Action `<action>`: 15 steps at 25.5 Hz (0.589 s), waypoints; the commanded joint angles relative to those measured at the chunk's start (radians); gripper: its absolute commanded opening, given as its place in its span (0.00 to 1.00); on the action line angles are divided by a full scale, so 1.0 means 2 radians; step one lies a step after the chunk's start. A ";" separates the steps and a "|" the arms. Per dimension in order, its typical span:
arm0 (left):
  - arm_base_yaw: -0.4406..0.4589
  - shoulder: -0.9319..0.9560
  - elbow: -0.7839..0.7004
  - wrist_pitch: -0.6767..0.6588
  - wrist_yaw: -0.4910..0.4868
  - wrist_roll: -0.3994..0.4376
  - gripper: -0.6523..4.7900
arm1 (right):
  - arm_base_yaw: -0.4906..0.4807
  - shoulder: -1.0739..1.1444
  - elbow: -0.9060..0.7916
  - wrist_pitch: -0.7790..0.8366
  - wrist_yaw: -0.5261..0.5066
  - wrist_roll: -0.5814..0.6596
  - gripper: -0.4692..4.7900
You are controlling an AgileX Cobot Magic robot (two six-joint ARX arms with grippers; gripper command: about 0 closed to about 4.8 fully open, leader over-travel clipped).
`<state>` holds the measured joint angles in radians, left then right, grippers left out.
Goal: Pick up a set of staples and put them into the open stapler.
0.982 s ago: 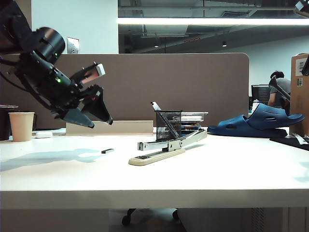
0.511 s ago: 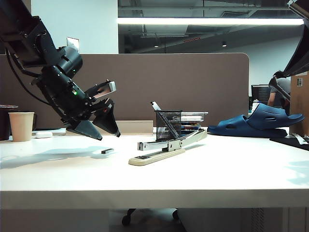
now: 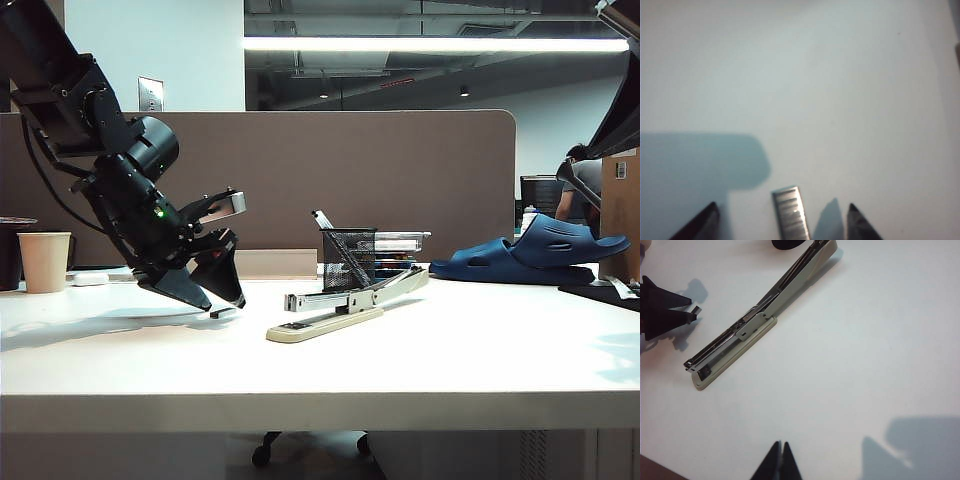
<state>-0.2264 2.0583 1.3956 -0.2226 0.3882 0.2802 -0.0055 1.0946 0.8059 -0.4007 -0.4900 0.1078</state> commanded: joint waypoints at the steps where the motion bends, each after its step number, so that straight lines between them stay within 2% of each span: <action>1: -0.006 0.003 -0.001 -0.036 -0.020 0.000 0.72 | 0.000 -0.001 0.004 0.007 -0.001 0.000 0.08; 4: -0.023 0.003 -0.001 -0.047 -0.060 0.001 0.72 | 0.000 -0.001 0.004 0.008 -0.001 0.000 0.08; 10: -0.030 0.003 -0.001 -0.064 -0.064 0.000 0.72 | 0.000 -0.001 0.004 0.008 -0.001 0.000 0.08; 15: -0.030 0.003 -0.001 -0.096 -0.084 0.000 0.55 | 0.000 -0.001 0.004 0.008 -0.001 0.000 0.08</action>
<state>-0.2867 2.0476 1.4090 -0.3115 0.2321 0.2848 -0.0055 1.0950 0.8059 -0.4007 -0.4904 0.1078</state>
